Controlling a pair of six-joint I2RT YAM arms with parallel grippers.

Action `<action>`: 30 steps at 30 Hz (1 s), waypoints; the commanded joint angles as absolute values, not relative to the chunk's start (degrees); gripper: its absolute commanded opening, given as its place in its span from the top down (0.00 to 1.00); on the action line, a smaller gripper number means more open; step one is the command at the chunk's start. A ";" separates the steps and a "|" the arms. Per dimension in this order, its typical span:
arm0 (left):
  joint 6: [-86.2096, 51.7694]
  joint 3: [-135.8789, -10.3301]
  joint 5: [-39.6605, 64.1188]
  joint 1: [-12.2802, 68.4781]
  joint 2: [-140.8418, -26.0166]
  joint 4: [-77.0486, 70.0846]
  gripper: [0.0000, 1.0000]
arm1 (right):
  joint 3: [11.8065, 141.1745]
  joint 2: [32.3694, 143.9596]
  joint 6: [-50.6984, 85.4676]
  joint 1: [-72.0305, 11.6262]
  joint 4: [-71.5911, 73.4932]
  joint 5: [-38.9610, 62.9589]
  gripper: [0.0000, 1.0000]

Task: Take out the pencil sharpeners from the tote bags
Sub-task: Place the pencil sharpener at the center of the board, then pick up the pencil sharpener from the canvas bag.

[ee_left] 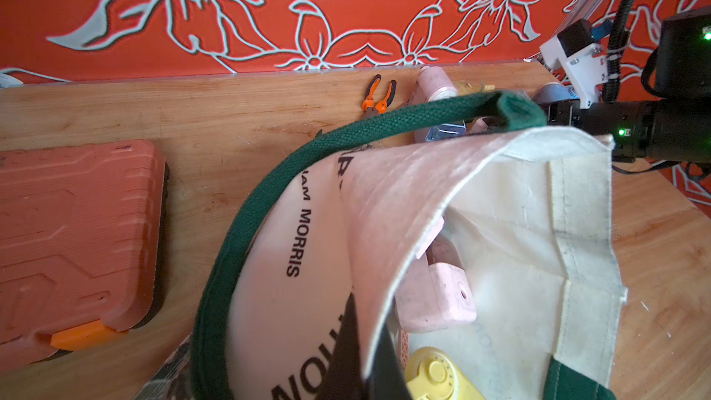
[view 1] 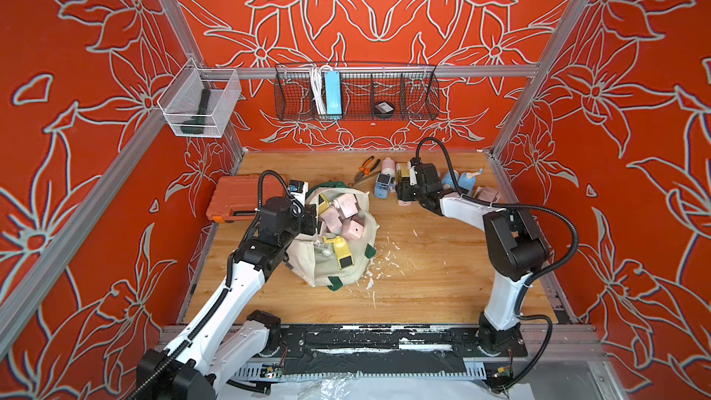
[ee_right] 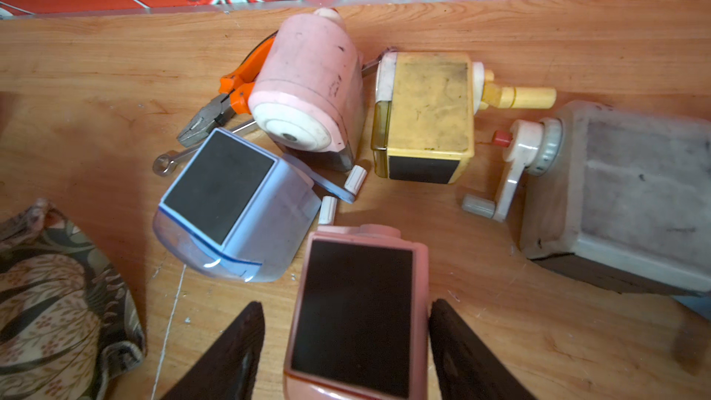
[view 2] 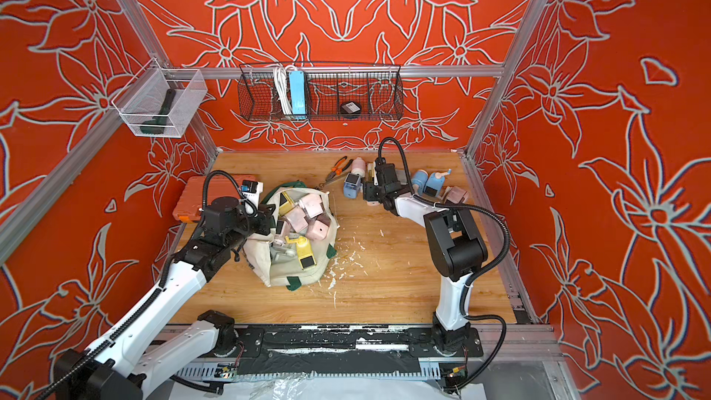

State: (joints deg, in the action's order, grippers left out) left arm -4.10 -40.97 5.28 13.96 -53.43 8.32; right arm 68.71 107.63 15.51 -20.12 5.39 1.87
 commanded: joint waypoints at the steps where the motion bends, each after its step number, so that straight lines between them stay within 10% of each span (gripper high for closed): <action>1: -4.66 -40.11 5.89 14.24 -53.88 10.46 1.00 | 67.56 104.49 16.08 -20.48 4.95 2.64 0.29; 13: -4.66 -40.17 5.89 14.24 -53.70 10.50 1.00 | 58.92 84.32 19.69 -23.61 1.78 5.43 0.36; 30: -4.48 -40.28 5.10 14.24 -53.79 10.70 1.00 | 52.00 66.64 27.76 -52.91 -11.66 6.54 0.38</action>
State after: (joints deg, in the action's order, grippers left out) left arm -4.10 -40.97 5.37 13.93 -53.43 8.32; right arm 53.01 67.75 25.21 -49.78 -10.59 6.87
